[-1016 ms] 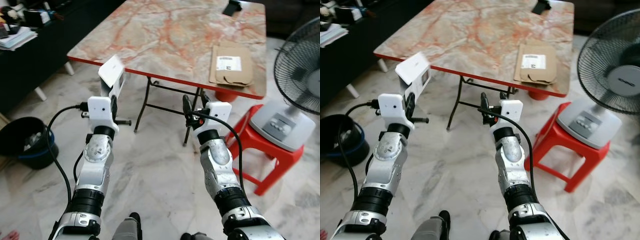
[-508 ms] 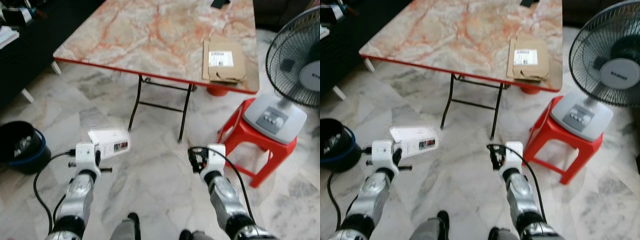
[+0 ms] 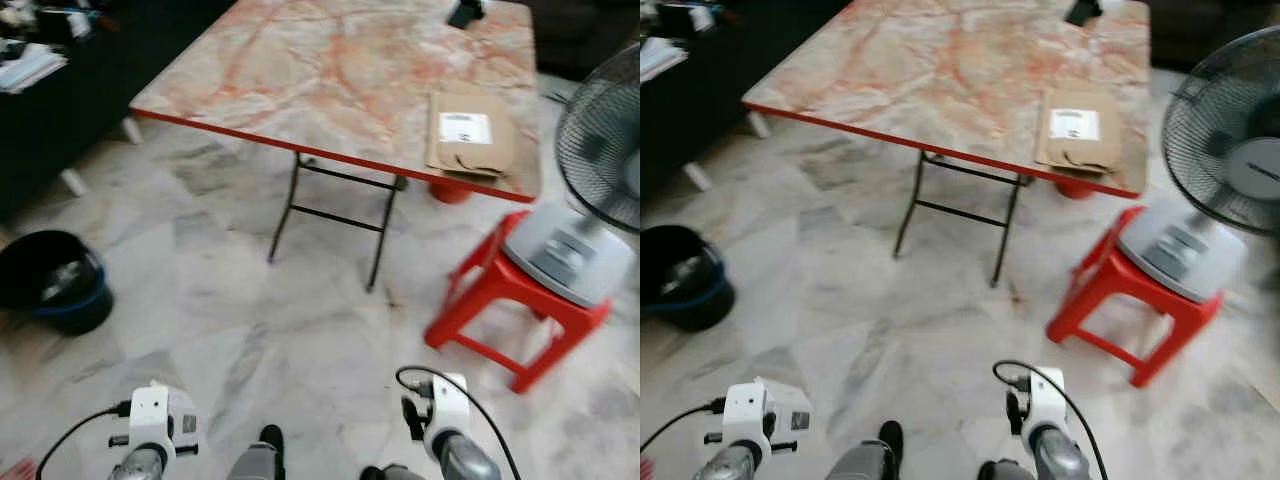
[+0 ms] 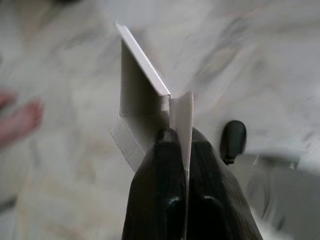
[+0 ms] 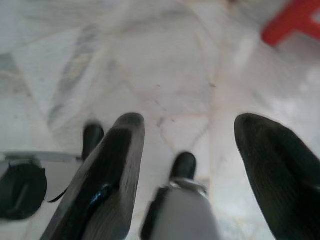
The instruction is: Picking trash to rubbish bin
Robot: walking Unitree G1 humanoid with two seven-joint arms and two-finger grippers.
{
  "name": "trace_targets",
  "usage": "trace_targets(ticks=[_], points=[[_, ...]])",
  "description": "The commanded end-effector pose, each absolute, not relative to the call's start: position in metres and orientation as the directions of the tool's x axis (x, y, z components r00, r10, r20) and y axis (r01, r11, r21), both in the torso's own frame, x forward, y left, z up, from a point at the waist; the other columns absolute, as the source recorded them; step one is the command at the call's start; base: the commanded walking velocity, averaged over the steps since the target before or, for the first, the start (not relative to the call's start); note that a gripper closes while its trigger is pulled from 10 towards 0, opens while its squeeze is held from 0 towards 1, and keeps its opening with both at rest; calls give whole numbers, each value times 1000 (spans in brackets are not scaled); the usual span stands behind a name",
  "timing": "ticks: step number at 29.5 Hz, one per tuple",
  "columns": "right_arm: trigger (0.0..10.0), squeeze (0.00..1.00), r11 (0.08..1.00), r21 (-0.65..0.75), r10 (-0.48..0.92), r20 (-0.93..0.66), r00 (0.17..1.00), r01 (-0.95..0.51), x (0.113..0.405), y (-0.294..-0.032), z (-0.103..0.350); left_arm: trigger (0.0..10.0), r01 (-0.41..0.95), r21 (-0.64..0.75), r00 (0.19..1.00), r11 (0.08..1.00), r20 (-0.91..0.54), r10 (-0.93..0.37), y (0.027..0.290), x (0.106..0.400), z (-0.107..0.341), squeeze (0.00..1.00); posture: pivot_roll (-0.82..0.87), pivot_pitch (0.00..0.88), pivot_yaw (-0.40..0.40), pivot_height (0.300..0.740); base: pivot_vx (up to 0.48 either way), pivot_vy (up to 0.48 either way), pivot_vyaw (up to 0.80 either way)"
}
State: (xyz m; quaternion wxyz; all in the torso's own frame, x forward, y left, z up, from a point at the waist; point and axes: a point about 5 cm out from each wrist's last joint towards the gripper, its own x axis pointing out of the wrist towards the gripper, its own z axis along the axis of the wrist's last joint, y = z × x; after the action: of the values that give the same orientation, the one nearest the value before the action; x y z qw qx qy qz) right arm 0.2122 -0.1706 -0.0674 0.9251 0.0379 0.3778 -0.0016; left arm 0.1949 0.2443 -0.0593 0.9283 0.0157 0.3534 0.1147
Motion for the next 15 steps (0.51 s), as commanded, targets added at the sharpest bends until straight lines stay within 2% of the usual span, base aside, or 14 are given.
trace_targets(ticks=[1,6,15], points=[[10000,0,998,65,30,-723,690,24,204,-168,-72,10000,-231,101,685,968,-689,236,244,183,-67,0,74,169,-14,740,0,0,775],[10000,0,998,58,27,-734,679,22,200,-168,-75,10000,-242,103,649,965,-722,240,244,171,-74,0,71,162,-16,740,0,0,776],[10000,0,998,55,33,-733,679,10,201,-169,-74,10000,-252,93,661,963,-711,242,244,171,-73,0,74,157,-20,740,0,0,781]])
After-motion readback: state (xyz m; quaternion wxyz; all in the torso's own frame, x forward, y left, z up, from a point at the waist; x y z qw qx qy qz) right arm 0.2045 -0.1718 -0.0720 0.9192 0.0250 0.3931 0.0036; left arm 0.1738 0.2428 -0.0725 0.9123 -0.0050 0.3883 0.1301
